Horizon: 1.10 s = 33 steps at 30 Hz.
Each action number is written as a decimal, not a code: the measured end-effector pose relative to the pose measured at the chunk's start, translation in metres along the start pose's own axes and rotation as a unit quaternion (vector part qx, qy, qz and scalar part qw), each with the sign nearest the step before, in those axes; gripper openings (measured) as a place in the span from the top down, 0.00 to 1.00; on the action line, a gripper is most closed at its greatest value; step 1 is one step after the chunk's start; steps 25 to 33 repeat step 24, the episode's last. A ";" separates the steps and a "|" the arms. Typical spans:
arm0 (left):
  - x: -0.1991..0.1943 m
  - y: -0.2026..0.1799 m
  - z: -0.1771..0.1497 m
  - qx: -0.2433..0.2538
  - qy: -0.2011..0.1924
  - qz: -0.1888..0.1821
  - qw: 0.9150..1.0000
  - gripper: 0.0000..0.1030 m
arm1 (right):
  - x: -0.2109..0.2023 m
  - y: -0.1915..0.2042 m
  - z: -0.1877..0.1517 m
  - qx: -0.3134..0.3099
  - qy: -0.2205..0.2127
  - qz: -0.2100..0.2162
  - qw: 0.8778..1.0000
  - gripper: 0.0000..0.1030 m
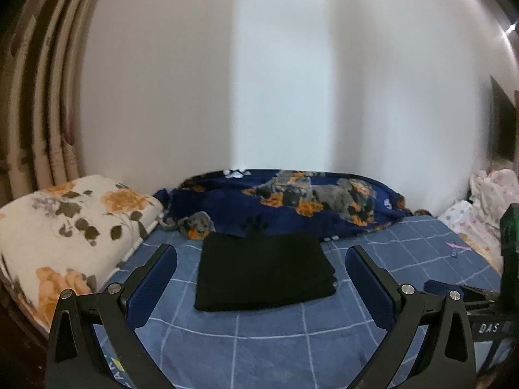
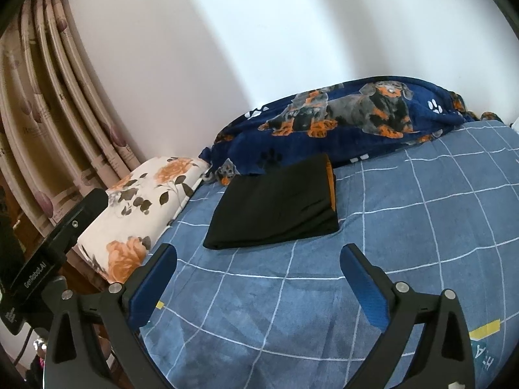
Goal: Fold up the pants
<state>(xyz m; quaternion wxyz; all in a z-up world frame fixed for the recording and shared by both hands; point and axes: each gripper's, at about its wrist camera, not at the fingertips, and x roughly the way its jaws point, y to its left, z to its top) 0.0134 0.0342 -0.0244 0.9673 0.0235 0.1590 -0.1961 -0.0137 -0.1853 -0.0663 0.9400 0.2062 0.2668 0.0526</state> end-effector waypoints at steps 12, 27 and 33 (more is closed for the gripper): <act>0.012 0.006 -0.022 -0.005 0.034 0.038 0.999 0.00 | 0.001 0.000 -0.005 0.003 0.009 -0.003 1.000 0.02; 0.021 0.012 -0.028 -0.024 0.049 0.052 0.997 0.00 | 0.007 0.000 -0.009 0.000 0.019 -0.010 1.000 0.02; 0.021 0.012 -0.028 -0.024 0.049 0.052 0.997 0.00 | 0.007 0.000 -0.009 0.000 0.019 -0.010 1.000 0.02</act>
